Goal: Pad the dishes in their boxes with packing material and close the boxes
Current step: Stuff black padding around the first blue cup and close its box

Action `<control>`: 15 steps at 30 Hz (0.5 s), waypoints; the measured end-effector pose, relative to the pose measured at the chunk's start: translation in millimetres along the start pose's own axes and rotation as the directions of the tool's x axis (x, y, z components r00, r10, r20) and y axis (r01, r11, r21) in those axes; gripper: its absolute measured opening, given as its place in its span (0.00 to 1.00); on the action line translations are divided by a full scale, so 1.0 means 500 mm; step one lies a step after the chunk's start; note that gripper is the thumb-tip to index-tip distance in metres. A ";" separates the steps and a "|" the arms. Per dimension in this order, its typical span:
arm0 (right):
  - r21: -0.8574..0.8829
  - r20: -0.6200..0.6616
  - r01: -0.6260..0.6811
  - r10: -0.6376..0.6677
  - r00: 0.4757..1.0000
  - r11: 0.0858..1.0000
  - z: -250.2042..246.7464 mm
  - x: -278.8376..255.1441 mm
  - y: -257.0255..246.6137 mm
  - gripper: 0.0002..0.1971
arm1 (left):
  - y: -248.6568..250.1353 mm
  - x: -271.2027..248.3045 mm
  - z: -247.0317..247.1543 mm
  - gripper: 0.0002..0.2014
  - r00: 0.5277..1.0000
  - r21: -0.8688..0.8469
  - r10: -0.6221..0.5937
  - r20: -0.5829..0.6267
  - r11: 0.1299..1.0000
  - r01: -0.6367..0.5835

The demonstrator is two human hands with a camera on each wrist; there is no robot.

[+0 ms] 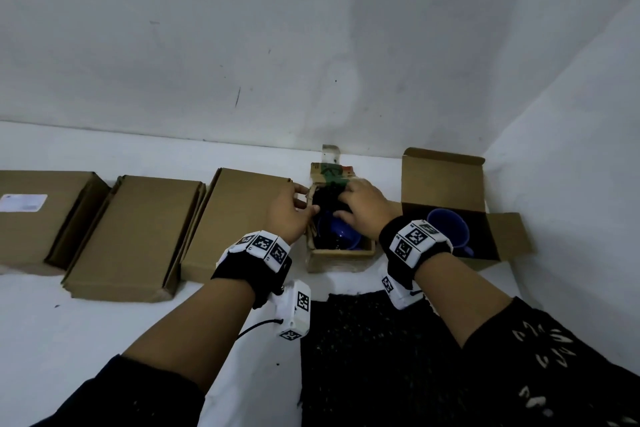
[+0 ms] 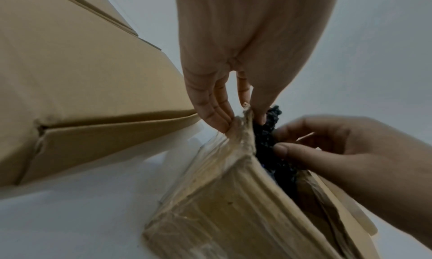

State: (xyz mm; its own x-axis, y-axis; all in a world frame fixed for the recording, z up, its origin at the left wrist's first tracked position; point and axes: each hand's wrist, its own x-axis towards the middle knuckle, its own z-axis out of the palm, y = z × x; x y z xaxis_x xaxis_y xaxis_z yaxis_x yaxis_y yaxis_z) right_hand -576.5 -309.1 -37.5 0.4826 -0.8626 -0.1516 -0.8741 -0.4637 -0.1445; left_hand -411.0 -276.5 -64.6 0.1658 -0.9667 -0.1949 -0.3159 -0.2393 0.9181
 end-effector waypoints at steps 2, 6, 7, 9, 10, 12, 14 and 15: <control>0.073 -0.109 0.064 -0.055 0.993 0.995 -0.003 -0.009 -0.011 0.20 | 0.000 -0.003 -0.001 0.14 1.000 0.008 0.005 -0.006 1.000 -0.005; -0.021 0.045 0.063 -0.062 0.997 0.998 0.015 -0.012 -0.029 0.26 | -0.002 -0.005 -0.001 0.13 1.000 0.047 0.024 -0.008 0.999 -0.024; -0.065 0.090 0.057 -0.051 0.995 0.996 0.020 -0.007 -0.032 0.26 | -0.002 -0.006 -0.001 0.13 1.000 0.052 0.023 -0.011 0.998 -0.023; -0.133 0.156 0.046 -0.025 0.987 0.990 0.021 0.002 -0.037 0.24 | 0.000 -0.009 0.001 0.14 0.999 0.060 0.029 -0.023 0.998 -0.028; -0.146 0.183 0.036 -0.009 0.983 0.989 0.019 0.008 -0.038 0.22 | 0.000 -0.010 0.003 0.15 0.999 0.055 0.037 -0.034 0.998 -0.035; -0.127 0.253 0.013 0.020 0.967 0.992 0.009 0.016 -0.036 0.20 | -0.002 -0.012 0.006 0.15 0.998 0.052 0.040 -0.056 0.998 -0.038; -0.033 0.275 -0.011 0.020 0.961 0.999 -0.004 0.017 -0.030 0.19 | -0.003 -0.014 0.007 0.14 0.997 0.060 0.040 -0.073 0.998 -0.036; 0.026 0.235 -0.023 0.016 0.972 0.999 -0.009 0.015 -0.025 0.19 | -0.002 -0.015 0.007 0.14 0.996 0.059 0.037 -0.078 0.998 -0.032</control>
State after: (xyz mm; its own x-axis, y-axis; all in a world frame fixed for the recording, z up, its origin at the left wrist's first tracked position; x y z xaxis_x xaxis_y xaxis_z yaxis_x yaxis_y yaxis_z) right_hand -562.1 -310.7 -32.2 0.4675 -0.7983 -0.3798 -0.8834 -0.4380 -0.1666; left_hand -415.3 -269.3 -65.5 0.2263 -0.9649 -0.1333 -0.3760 -0.2128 0.9019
